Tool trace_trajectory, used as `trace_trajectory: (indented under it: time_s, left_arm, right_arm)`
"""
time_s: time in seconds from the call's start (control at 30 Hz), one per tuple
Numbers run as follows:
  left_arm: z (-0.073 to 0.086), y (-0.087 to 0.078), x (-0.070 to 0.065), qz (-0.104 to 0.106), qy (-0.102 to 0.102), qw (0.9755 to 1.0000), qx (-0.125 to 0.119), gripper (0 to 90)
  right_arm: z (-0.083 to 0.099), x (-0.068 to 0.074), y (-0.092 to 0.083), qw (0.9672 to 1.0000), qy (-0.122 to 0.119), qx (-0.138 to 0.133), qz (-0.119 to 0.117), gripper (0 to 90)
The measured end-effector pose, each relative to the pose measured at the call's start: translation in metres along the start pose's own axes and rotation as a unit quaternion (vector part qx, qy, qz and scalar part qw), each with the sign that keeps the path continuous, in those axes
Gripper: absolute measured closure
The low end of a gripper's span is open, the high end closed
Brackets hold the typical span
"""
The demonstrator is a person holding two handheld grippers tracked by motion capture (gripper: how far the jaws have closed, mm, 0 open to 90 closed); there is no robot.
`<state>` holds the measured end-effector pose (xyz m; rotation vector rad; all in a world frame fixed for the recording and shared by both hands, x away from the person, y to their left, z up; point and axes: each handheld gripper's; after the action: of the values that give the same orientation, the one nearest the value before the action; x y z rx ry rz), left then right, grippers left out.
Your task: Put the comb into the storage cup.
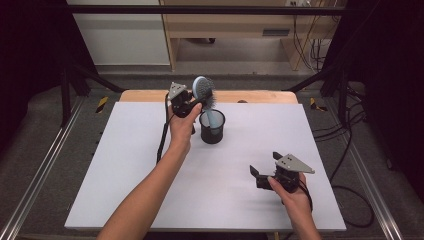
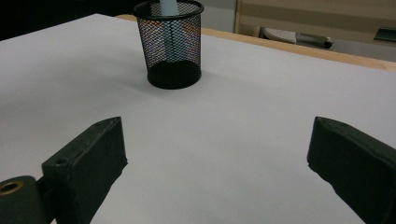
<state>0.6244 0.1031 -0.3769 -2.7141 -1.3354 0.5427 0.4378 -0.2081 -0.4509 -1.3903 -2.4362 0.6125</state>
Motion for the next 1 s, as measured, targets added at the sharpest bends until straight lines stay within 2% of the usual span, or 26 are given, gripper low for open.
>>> trace_trajectory:
  time_s: [0.2,1.0]
  left_arm:
    - [0.0015,0.0017,0.0003,0.0,-0.004,1.0,0.001,50.4]
    - [0.009,0.0083,-0.0045,0.005,0.003,0.9999,0.009,50.3]
  right_arm:
    - [0.0,0.0003,0.0003,1.0,0.0,0.001,-0.001,4.7]
    - [0.0001,-0.0002,0.0003,1.0,-0.001,0.001,-0.003,4.7]
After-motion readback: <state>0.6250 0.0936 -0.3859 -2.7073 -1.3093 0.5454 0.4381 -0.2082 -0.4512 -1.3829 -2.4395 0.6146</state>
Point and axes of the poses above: each handheld gripper's, and its own axes: y roughly forward along the jaws, z roughly out of its underside, x roughly to its left, and after that the axes turned 8 degrees about x, right-handed
